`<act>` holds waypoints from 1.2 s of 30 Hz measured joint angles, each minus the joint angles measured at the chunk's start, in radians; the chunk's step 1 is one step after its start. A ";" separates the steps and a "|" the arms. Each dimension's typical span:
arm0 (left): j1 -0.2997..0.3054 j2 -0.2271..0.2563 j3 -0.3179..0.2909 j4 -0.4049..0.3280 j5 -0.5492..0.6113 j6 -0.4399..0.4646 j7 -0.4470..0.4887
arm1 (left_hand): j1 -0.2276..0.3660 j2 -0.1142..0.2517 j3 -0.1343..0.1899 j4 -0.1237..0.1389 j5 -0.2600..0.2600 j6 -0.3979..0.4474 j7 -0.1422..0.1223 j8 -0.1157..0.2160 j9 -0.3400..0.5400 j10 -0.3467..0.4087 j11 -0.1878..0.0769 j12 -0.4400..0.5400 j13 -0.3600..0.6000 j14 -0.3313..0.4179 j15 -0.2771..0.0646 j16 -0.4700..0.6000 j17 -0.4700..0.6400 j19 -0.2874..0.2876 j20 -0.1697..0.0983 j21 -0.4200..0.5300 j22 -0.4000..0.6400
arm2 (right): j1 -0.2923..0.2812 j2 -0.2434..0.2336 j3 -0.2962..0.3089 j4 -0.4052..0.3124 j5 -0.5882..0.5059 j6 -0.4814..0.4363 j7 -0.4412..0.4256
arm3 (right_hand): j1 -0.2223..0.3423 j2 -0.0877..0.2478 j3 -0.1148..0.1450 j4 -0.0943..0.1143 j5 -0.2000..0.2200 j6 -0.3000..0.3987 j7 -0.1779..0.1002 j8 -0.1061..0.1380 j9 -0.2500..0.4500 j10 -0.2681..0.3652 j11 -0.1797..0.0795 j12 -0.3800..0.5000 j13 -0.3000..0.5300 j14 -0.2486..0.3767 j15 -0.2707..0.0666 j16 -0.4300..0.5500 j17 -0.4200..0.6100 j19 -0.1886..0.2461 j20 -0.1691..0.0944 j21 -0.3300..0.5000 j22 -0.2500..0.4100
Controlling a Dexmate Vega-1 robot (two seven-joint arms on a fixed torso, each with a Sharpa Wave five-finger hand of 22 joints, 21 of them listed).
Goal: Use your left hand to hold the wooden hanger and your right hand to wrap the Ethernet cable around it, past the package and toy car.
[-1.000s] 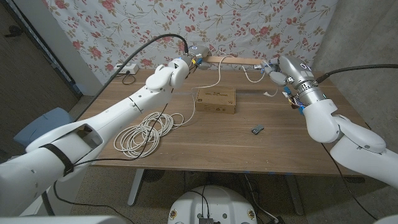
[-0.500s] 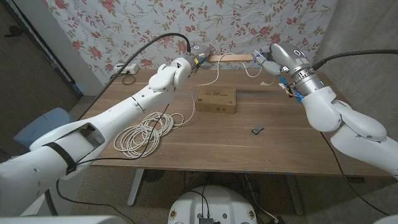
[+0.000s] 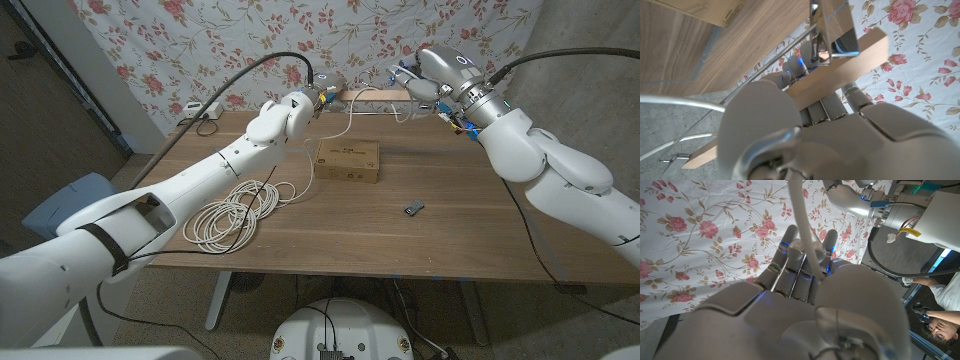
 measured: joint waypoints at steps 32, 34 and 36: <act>-0.035 0.002 0.023 0.029 -0.011 -0.008 -0.084 | 0.004 -0.002 -0.004 0.004 0.007 0.002 0.002 0.000 0.001 0.007 0.004 -0.010 -0.002 -0.004 0.004 -0.005 0.016 -0.011 0.000 0.004 0.005 | 0.432 0.199 -0.243 0.270 -0.083 0.064 0.170 | 0.000 0.000 -0.012 -0.004 0.010 0.000 0.000 0.012 0.008 -0.022 -0.007 0.009 -0.005 -0.007 0.000 0.008 0.000 -0.007 0.000 0.017 -0.009; -0.034 0.008 0.018 0.028 -0.017 -0.011 -0.085 | 0.004 -0.002 -0.006 0.005 0.007 0.002 0.002 0.000 0.001 0.007 0.003 -0.010 -0.002 -0.004 0.004 -0.005 0.017 -0.011 0.000 0.004 0.005 | 0.461 0.220 -0.259 0.311 -0.088 0.055 0.168 | 0.000 0.000 -0.015 -0.001 0.010 0.000 0.000 0.012 0.008 -0.022 -0.007 0.009 -0.010 -0.007 0.000 0.008 0.000 -0.007 0.000 0.017 -0.009; -0.030 0.013 0.015 0.025 -0.023 -0.015 -0.086 | 0.004 -0.002 -0.006 0.005 0.007 0.002 0.002 0.000 0.001 0.007 0.003 -0.010 -0.002 -0.004 0.004 -0.005 0.018 -0.011 0.000 0.004 0.004 | 0.488 0.239 -0.275 0.348 -0.093 0.049 0.166 | 0.000 0.000 -0.018 0.001 0.010 0.000 0.000 0.012 0.010 -0.022 -0.007 0.009 -0.012 -0.007 0.000 0.008 0.000 -0.007 0.000 0.017 -0.009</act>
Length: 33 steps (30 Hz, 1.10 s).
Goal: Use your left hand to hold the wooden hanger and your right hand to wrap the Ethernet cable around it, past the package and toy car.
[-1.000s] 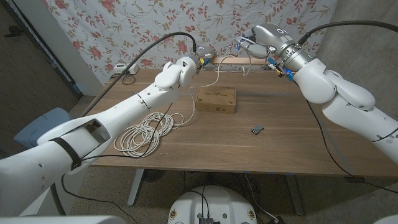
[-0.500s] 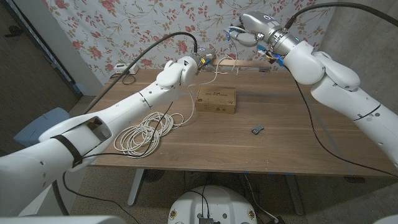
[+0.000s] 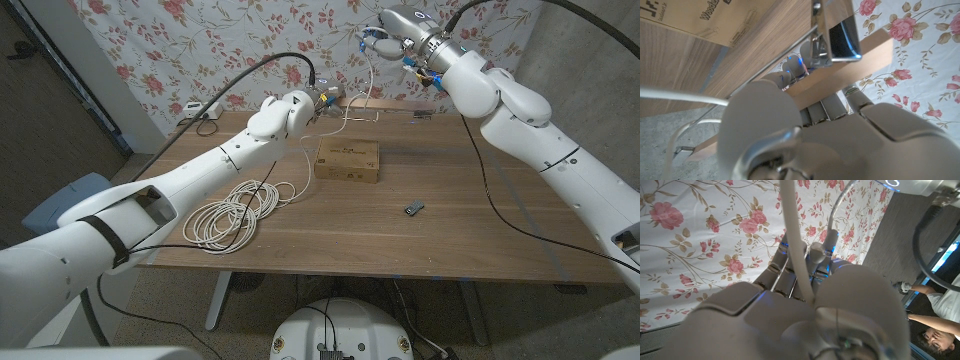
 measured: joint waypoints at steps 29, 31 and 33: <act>0.064 0.075 -0.074 -0.067 -0.061 -0.053 0.032 | 0.009 -0.009 -0.004 0.004 0.020 0.007 0.000 -0.001 0.004 0.000 0.000 -0.008 0.003 -0.002 0.002 -0.017 -0.004 -0.005 0.006 -0.019 0.001 | 0.288 0.174 -0.195 0.445 0.015 -0.134 -0.028 | 0.000 0.000 -0.007 -0.001 0.015 -0.003 -0.003 0.000 -0.004 -0.011 0.000 -0.006 -0.014 -0.005 0.002 0.000 0.000 0.000 0.000 0.004 0.000; 0.071 0.079 -0.080 -0.075 -0.072 -0.062 0.045 | 0.004 -0.015 -0.004 0.004 0.024 0.007 0.000 0.003 0.008 0.000 0.000 -0.008 0.003 -0.005 0.005 -0.019 -0.006 -0.005 0.005 -0.027 0.001 | 0.313 0.189 -0.216 0.488 0.018 -0.135 -0.029 | 0.000 0.000 -0.007 -0.001 0.015 -0.003 -0.004 0.000 -0.007 -0.011 0.000 -0.006 -0.013 -0.005 0.002 0.000 0.000 -0.003 0.003 0.004 0.000; 0.078 0.084 -0.086 -0.084 -0.072 -0.062 0.045 | 0.004 -0.015 -0.004 0.005 0.029 0.007 0.000 0.004 0.016 0.000 0.000 -0.008 0.003 -0.005 0.005 -0.019 -0.009 -0.005 0.005 -0.033 0.004 | 0.313 0.189 -0.216 0.488 0.022 -0.135 -0.030 | 0.000 0.000 -0.007 -0.001 0.015 -0.003 -0.004 0.000 -0.007 -0.011 0.000 -0.006 -0.011 -0.005 0.002 0.000 0.000 -0.003 0.003 0.004 0.000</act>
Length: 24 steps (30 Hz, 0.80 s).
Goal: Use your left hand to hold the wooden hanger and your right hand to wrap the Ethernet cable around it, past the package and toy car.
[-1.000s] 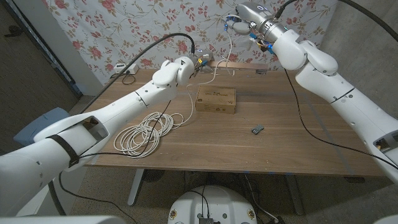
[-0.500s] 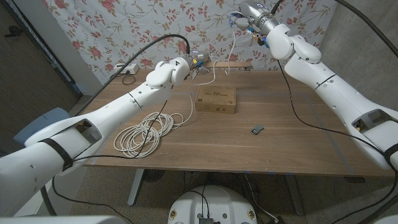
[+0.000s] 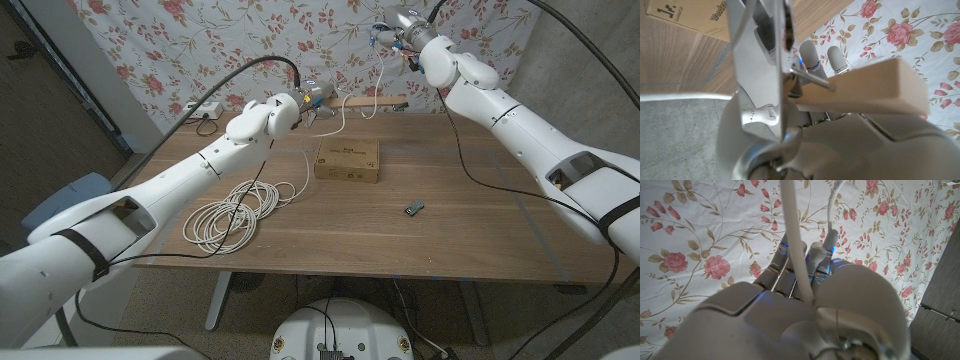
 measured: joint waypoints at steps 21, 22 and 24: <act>0.116 0.066 -0.089 -0.136 -0.017 -0.110 0.123 | -0.033 -0.006 0.014 0.014 0.039 -0.017 -0.017 0.025 0.049 -0.011 -0.011 -0.012 0.001 -0.018 -0.018 -0.015 0.004 0.004 -0.004 -0.046 0.004 | 0.079 0.029 -0.086 0.111 0.027 -0.046 0.018 | 0.000 0.000 0.000 0.000 0.004 0.000 0.000 0.000 0.000 -0.006 -0.002 0.000 0.003 0.000 0.000 0.000 0.000 0.000 0.000 0.000 0.000; 0.121 0.067 -0.093 -0.141 -0.024 -0.126 0.133 | -0.033 -0.006 0.014 0.014 0.043 -0.017 -0.017 0.025 0.048 -0.011 -0.011 -0.012 -0.001 -0.018 -0.018 -0.019 0.002 0.004 -0.004 -0.046 0.005 | 0.086 0.028 -0.097 0.115 0.026 -0.050 0.021 | 0.000 0.000 0.000 0.000 0.004 0.000 0.000 0.000 0.000 -0.006 -0.002 0.000 0.006 0.000 0.000 0.000 0.000 0.000 0.000 0.000 0.000; 0.129 0.070 -0.101 -0.149 -0.028 -0.133 0.137 | -0.033 -0.006 0.014 0.014 0.045 -0.017 -0.017 0.025 0.044 -0.011 -0.011 -0.012 -0.003 -0.018 -0.018 -0.023 0.002 0.004 -0.004 -0.046 0.006 | 0.090 0.028 -0.101 0.119 0.021 -0.058 0.027 | 0.000 0.000 0.000 0.000 0.004 0.000 0.000 0.000 0.000 -0.007 -0.003 0.000 0.003 0.000 0.000 0.000 0.000 0.000 0.000 0.000 0.000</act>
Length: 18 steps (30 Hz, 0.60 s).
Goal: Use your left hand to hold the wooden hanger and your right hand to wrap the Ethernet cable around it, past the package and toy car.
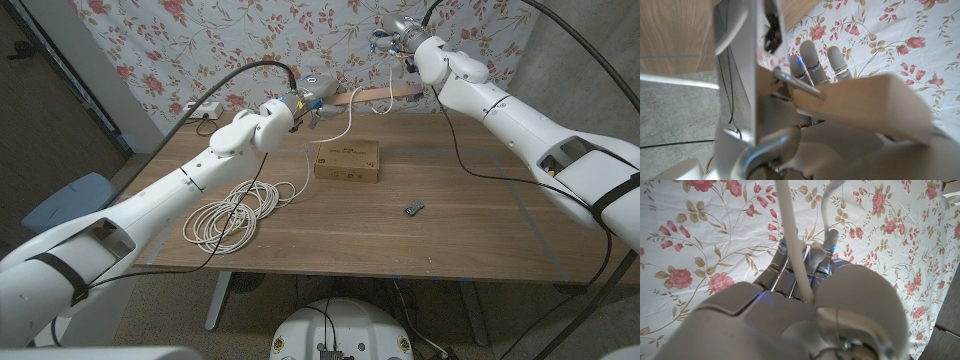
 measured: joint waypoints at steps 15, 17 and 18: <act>0.061 0.024 -0.069 -0.051 -0.049 -0.030 0.013 | -0.004 -0.004 0.004 -0.004 0.007 0.000 0.000 0.000 -0.009 0.000 0.000 -0.005 0.000 0.000 0.000 0.000 0.000 0.005 -0.005 0.000 0.005 | 0.042 -0.008 -0.041 0.062 -0.028 -0.097 0.054 | 0.000 0.000 -0.008 0.000 0.003 -0.003 -0.003 0.000 -0.005 -0.008 -0.004 -0.011 -0.010 -0.006 0.006 0.000 0.000 -0.004 -0.004 0.000 -0.005; 0.064 0.025 -0.073 -0.053 -0.062 -0.032 0.018 | -0.004 -0.004 0.004 -0.004 0.007 0.000 0.000 0.000 -0.010 0.000 0.000 -0.005 -0.003 0.000 0.000 0.000 0.000 0.005 -0.005 0.000 0.005 | 0.050 -0.011 -0.046 0.084 -0.028 -0.121 0.064 | 0.000 0.000 -0.008 0.000 0.003 -0.003 -0.003 0.000 -0.005 -0.011 -0.004 -0.011 -0.005 -0.006 0.006 0.000 0.000 -0.004 -0.004 0.000 -0.005; 0.070 0.027 -0.081 -0.056 -0.066 -0.033 0.020 | -0.004 -0.004 0.004 -0.004 0.007 0.000 0.000 0.000 -0.010 0.000 0.000 -0.005 -0.003 0.000 0.000 0.000 0.001 0.005 -0.005 0.000 0.005 | 0.052 -0.012 -0.048 0.091 -0.028 -0.129 0.067 | 0.000 0.000 -0.008 0.000 0.003 -0.003 -0.003 0.000 -0.005 -0.012 -0.002 -0.012 -0.005 -0.006 0.006 0.000 0.000 -0.004 -0.004 0.000 -0.005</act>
